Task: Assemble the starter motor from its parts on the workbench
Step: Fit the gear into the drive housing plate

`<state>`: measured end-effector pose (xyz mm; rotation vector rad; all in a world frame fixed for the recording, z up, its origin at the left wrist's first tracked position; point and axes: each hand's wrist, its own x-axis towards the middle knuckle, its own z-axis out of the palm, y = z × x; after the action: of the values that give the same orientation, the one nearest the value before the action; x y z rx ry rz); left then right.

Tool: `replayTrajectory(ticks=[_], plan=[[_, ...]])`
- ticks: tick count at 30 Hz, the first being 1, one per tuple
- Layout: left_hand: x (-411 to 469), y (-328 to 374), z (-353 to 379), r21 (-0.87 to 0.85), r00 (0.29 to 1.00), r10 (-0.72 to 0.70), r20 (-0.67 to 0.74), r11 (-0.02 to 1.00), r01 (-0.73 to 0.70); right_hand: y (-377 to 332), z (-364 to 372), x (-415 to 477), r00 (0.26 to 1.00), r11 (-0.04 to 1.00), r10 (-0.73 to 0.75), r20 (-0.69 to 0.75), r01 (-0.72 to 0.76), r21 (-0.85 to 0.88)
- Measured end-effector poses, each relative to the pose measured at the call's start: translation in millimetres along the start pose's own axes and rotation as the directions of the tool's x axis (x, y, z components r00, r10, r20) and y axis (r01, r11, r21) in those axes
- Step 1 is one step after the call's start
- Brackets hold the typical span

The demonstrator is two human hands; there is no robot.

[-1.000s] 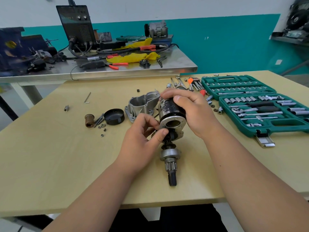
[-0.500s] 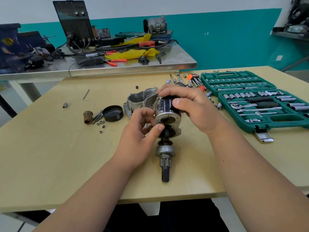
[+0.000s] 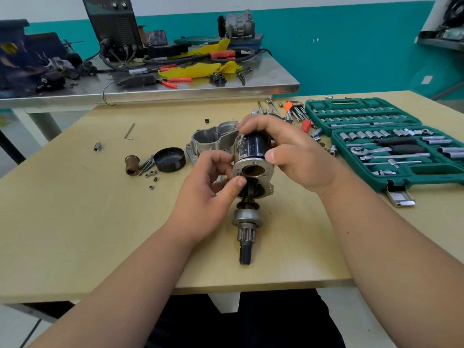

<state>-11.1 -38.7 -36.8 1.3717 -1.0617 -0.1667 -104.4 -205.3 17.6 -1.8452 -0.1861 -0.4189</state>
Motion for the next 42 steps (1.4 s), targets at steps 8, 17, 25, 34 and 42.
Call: replayTrajectory(ticks=[8,17,25,34,42], plan=[[-7.1,11.4,7.5,0.315,0.979,0.125,-0.162,0.947,-0.069,8.2,7.1,-1.7,0.987,0.995,0.025,-0.161,-0.009,0.100],[-16.8,19.4,7.6,0.617,0.941,0.136,-0.310,0.782,0.090,1.1,23.6,0.6,0.974,1.000,-0.023,-0.226,0.020,-0.014],[0.4,19.0,-10.4,0.544,0.942,-0.104,-0.318,0.794,0.271,0.9,37.1,8.1,0.918,0.963,-0.012,-0.398,-0.097,-0.252],[13.5,19.0,-24.8,-0.432,0.671,-0.620,-0.408,0.778,0.456,1.7,36.8,14.9,0.885,0.978,0.051,-0.463,-0.137,-0.156],[47.1,18.4,-0.7,-0.653,0.582,-0.747,-0.321,0.620,0.435,6.8,36.6,26.6,0.827,0.986,0.105,-0.552,-0.159,-0.051]])
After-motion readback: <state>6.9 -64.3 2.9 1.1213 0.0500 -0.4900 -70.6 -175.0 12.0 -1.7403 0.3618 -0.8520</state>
